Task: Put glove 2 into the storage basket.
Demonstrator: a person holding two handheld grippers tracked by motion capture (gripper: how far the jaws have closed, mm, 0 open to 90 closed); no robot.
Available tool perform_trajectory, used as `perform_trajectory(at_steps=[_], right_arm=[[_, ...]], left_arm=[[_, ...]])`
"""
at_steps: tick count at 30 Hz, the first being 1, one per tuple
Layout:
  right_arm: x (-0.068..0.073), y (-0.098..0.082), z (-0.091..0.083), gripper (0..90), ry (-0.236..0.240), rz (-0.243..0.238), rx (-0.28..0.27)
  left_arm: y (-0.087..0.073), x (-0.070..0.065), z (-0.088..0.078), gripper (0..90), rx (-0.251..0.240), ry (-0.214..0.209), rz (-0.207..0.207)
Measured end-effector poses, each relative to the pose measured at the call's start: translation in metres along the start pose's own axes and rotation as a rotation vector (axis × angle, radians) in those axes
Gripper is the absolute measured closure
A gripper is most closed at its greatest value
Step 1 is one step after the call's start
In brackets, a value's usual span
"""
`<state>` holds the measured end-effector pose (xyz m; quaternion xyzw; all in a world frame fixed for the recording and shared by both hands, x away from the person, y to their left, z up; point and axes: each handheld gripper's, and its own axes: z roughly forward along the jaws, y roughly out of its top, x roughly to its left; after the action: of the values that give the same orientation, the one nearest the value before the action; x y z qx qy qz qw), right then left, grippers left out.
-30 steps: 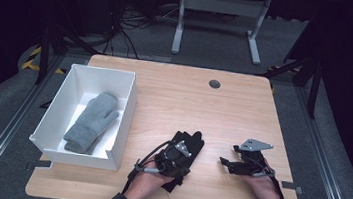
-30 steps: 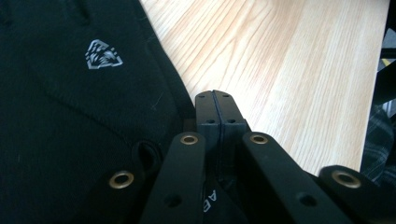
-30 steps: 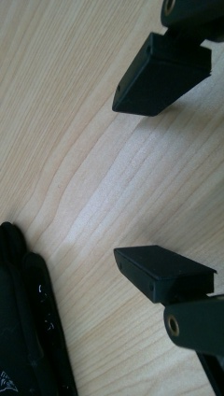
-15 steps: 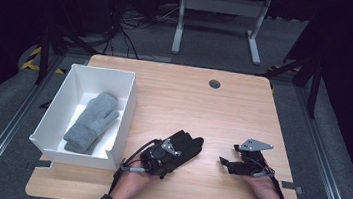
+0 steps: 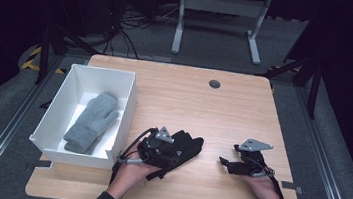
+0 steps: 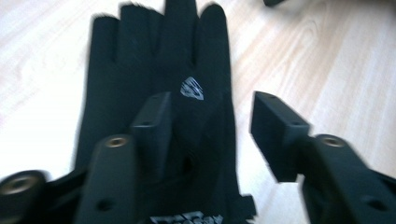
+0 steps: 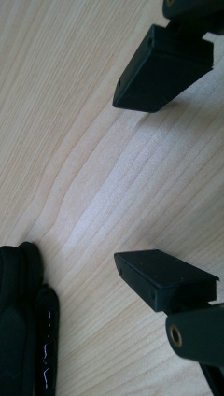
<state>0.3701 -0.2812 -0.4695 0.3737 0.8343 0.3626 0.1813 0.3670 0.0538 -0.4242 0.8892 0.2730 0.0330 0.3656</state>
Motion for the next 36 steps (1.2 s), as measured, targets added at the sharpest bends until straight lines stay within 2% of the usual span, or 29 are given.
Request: perform_trajectory(at_steps=[3, 4, 13, 21, 23, 29, 36], right_arm=[[0.0, 0.0, 0.0, 21.6, 0.001, 0.0, -0.001], [0.0, 0.0, 0.0, 21.6, -0.001, -0.001, 0.0], [0.0, 0.0, 0.0, 21.5, -0.003, 0.0, 0.0], [0.0, 0.0, 0.0, 21.5, -0.002, 0.001, 0.0], [0.0, 0.0, 0.0, 21.5, -0.002, 0.002, 0.0], [0.0, 0.0, 0.0, 21.6, -0.003, 0.001, 0.0], [0.001, 0.0, 0.0, 21.7, -0.004, 0.001, 0.0]], left_arm=[[0.003, 0.002, 0.003, 35.4, -0.014, 0.04, 0.009], [0.004, 0.003, 0.004, 32.5, -0.01, 0.047, 0.02], [0.005, 0.011, 0.018, 18.5, 0.028, 0.112, 0.019], [0.001, 0.016, 0.027, 18.5, 0.084, 0.114, 0.001], [0.001, 0.016, 0.029, 18.6, 0.096, 0.108, 0.011], [-0.001, 0.017, 0.033, 18.7, 0.118, 0.12, 0.018], [-0.003, 0.018, 0.036, 19.7, 0.116, 0.116, 0.011]])
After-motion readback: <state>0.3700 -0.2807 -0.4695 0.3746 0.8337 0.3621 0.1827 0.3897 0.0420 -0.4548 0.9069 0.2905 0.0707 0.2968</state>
